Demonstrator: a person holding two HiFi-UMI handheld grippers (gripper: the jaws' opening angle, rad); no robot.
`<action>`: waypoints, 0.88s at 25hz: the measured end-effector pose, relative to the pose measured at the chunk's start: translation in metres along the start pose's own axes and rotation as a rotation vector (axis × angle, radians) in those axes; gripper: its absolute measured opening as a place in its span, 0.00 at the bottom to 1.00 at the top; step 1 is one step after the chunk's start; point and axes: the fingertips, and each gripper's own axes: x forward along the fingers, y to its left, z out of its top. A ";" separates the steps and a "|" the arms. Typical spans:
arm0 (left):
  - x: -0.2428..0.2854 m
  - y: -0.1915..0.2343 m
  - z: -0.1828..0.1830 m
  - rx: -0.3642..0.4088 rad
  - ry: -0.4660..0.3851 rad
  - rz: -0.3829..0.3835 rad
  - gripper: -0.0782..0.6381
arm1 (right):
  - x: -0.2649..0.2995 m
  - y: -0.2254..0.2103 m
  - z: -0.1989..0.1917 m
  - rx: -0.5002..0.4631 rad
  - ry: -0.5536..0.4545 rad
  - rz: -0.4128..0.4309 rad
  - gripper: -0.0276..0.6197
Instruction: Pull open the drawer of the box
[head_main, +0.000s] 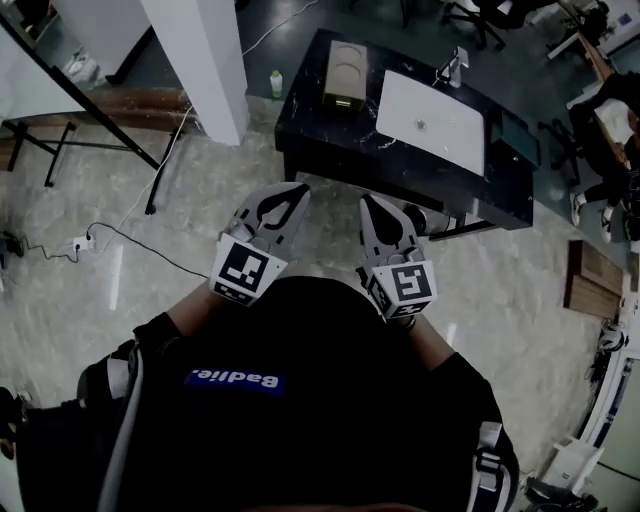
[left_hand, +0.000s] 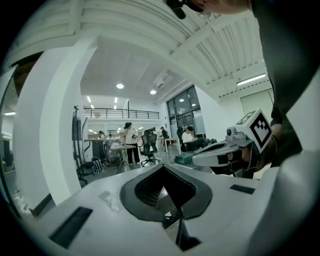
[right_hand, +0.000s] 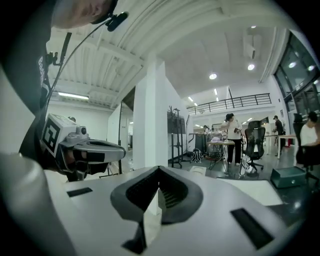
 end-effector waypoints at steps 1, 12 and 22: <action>-0.004 -0.007 0.006 -0.018 -0.013 0.006 0.11 | -0.010 0.000 0.004 -0.002 -0.021 -0.003 0.04; 0.016 -0.172 0.027 -0.054 0.010 -0.128 0.11 | -0.131 -0.020 -0.041 0.154 -0.063 -0.037 0.04; 0.025 -0.207 0.026 -0.106 -0.042 -0.240 0.11 | -0.158 -0.020 -0.024 0.072 -0.119 -0.086 0.04</action>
